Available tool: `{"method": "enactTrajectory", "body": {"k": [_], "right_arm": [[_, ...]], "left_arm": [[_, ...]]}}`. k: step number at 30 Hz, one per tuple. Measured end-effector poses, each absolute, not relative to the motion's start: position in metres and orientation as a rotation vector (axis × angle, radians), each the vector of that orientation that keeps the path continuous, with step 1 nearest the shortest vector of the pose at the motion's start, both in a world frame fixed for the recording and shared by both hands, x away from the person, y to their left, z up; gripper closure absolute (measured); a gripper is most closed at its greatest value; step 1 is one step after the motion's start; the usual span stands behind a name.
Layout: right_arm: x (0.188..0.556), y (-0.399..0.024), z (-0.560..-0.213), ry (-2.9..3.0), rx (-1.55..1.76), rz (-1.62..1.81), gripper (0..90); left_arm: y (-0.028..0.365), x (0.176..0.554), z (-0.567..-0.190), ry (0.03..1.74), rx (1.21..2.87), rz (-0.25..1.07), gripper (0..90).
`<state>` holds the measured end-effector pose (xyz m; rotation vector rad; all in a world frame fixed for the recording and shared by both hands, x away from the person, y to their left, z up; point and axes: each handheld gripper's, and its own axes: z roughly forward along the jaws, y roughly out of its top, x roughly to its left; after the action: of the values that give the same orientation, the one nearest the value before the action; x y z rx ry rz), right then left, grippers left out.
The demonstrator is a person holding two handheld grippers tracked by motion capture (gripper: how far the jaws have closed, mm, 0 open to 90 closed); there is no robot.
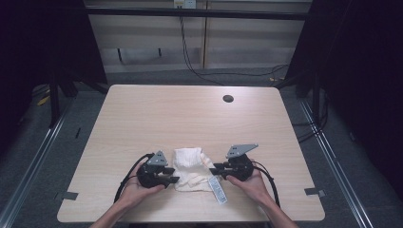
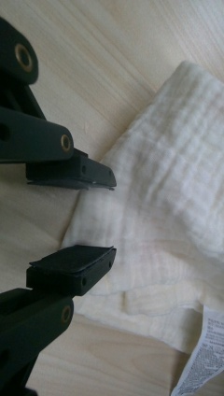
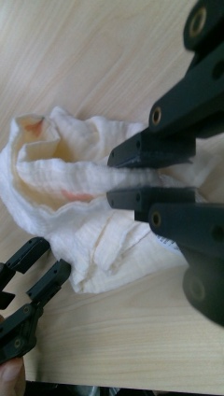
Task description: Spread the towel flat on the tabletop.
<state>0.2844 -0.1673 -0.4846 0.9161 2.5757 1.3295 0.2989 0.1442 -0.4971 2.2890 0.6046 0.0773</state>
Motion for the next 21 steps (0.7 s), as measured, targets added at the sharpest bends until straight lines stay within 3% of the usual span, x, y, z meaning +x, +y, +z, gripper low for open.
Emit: {"method": "enactTrajectory", "body": {"k": [3, 21], "right_arm": [[0.282, -0.169, -0.476, 2.521, 0.924, 1.358, 86.4], [0.288, -0.217, -0.470, 2.417, 1.046, 1.293, 86.3]], "left_arm": [[0.144, 0.299, -0.497, 0.606, 2.288, 0.092, 59.6], [0.141, 0.297, -0.498, 0.590, 2.299, 0.143, 61.3]]}}
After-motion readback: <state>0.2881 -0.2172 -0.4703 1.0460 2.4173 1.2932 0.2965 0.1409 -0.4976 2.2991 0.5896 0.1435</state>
